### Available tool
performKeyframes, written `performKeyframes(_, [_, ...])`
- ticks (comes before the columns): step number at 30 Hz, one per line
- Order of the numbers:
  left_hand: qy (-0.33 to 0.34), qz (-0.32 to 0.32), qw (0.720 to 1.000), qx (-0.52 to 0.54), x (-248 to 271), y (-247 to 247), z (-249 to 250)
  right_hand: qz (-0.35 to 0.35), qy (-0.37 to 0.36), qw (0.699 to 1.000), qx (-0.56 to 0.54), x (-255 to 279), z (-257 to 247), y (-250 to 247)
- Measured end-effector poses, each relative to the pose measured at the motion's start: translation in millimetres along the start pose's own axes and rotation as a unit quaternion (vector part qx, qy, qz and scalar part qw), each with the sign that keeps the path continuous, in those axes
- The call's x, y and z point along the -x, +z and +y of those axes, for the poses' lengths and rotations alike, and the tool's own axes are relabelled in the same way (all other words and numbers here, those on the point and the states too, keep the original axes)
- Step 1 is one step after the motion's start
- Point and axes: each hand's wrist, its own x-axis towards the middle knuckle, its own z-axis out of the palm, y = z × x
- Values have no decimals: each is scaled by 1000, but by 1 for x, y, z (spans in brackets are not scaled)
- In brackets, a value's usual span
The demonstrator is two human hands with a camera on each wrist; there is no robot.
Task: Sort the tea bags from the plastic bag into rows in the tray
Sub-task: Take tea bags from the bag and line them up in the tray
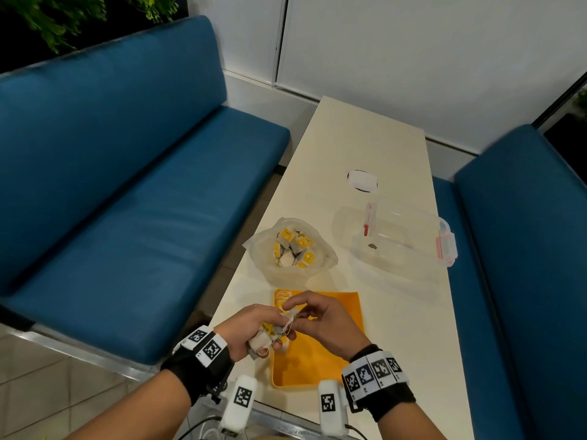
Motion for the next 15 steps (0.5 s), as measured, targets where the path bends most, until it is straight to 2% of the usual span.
performKeyframes(4, [-1, -13, 1000, -3, 1, 1, 1, 4, -7, 1000, 10, -1, -1, -1])
performKeyframes(7, [15, 12, 1000, -5, 1, 0, 3, 40, 18, 999, -2, -1, 0, -2])
performKeyframes(10, [66, 56, 996, -25, 2, -3, 5, 57, 28, 998, 0, -3, -1, -3])
performKeyframes(12, [97, 53, 993, -31, 3, -5, 5, 68, 36, 997, -8, -5, -1, -5])
performKeyframes(15, [133, 74, 982, -115, 5, -1, 5, 80, 41, 996, -24, -8, -4, -5])
